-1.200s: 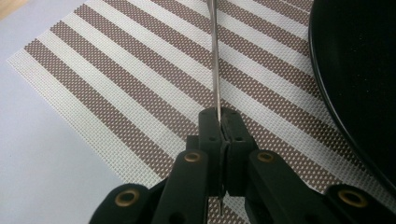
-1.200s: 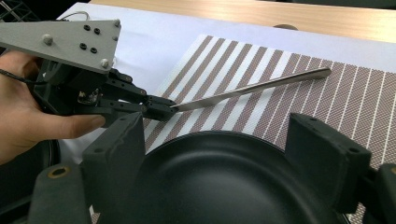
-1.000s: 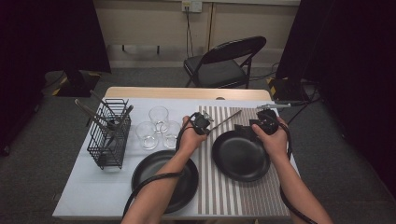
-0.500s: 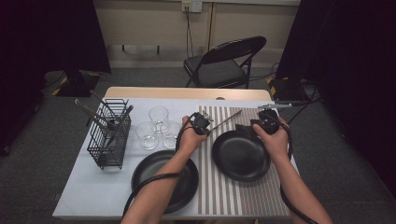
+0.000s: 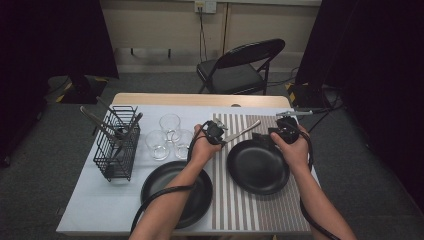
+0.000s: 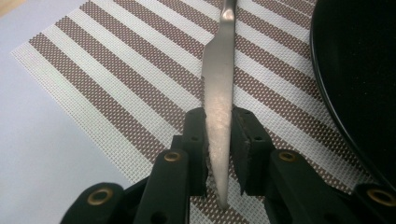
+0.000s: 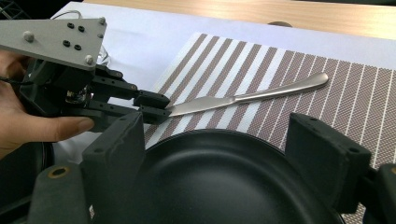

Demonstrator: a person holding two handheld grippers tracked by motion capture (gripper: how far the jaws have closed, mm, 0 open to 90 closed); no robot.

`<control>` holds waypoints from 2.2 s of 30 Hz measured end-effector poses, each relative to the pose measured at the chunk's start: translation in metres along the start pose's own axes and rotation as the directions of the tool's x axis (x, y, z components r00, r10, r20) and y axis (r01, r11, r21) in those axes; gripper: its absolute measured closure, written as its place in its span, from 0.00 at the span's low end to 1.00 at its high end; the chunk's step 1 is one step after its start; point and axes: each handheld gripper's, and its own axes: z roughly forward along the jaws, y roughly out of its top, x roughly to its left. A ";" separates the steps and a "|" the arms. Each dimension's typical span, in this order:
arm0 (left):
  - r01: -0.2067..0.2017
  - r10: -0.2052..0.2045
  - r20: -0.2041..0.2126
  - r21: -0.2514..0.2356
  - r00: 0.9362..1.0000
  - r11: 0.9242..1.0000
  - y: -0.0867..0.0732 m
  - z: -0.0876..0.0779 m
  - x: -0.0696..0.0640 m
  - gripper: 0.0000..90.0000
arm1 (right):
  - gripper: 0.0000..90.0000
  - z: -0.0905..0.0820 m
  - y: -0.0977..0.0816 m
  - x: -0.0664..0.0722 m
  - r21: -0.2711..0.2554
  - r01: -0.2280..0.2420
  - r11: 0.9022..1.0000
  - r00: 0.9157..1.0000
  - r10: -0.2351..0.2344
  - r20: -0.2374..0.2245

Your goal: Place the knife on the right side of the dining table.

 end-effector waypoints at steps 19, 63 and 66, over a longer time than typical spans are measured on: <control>0.064 -0.064 0.002 0.001 0.998 0.998 0.000 0.001 0.004 0.81 | 0.22 0.000 -0.001 -0.002 -0.003 -0.005 1.000 1.000 0.005 0.002; 0.107 -0.107 0.001 0.021 0.994 0.994 0.006 0.004 0.005 0.86 | 0.22 -0.004 -0.005 -0.008 0.003 -0.015 1.000 1.000 0.015 0.005; 0.108 -0.108 -0.001 0.025 0.994 0.994 0.007 0.005 0.006 0.87 | 0.22 -0.003 -0.006 -0.007 0.007 -0.014 1.000 1.000 0.014 0.002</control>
